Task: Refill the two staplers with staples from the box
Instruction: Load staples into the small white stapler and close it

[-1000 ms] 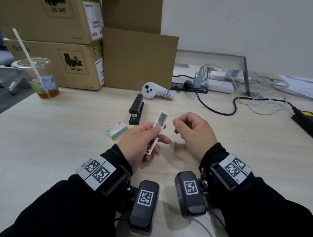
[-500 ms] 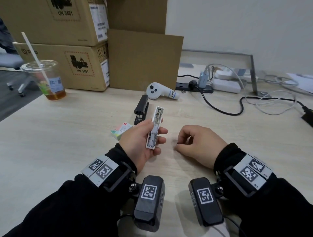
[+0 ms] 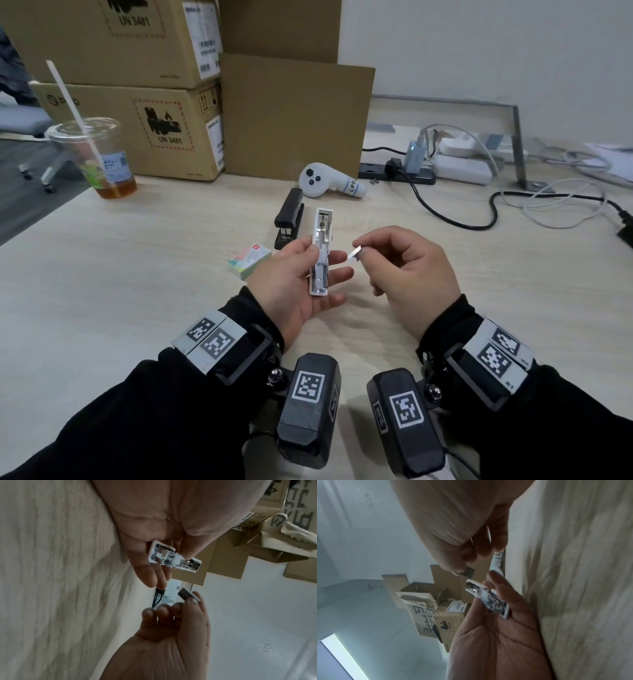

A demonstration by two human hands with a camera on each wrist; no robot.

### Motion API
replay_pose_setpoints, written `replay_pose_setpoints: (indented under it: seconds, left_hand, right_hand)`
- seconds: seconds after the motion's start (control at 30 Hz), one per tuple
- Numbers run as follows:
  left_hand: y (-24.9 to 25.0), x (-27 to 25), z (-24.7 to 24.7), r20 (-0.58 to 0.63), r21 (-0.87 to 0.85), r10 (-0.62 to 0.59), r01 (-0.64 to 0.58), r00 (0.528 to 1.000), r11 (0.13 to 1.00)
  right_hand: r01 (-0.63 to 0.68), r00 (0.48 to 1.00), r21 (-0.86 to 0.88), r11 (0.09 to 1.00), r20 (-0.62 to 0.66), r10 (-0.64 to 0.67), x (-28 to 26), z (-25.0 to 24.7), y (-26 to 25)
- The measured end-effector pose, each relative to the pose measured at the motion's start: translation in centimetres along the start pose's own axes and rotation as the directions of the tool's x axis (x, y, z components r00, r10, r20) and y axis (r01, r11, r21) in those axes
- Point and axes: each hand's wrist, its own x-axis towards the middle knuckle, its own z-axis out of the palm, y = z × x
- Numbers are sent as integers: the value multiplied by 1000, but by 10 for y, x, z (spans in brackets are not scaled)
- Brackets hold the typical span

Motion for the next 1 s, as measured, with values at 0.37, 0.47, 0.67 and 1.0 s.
replay_pose_setpoints:
  seconds: [0.37,0.47,0.67,1.0]
  left_hand:
    - [-4,0,-1,117,-2,-48,48,992,999]
    - [-2,0,-1,133,-6,-78,80,988,997]
    - [-3,0,-2,166,28,-98,94,981,995]
    - [-4,0,-2,175,82,-107,93,979,992]
  right_hand:
    - [-117,993,217,969,59,106,-1,6,-1]
    - [-115,993,170,979,46,108,0,6,2]
    - [-25,998,63,998,55,22,1,6,5]
    - [-24,999,-10,1000,42,25,2,6,6]
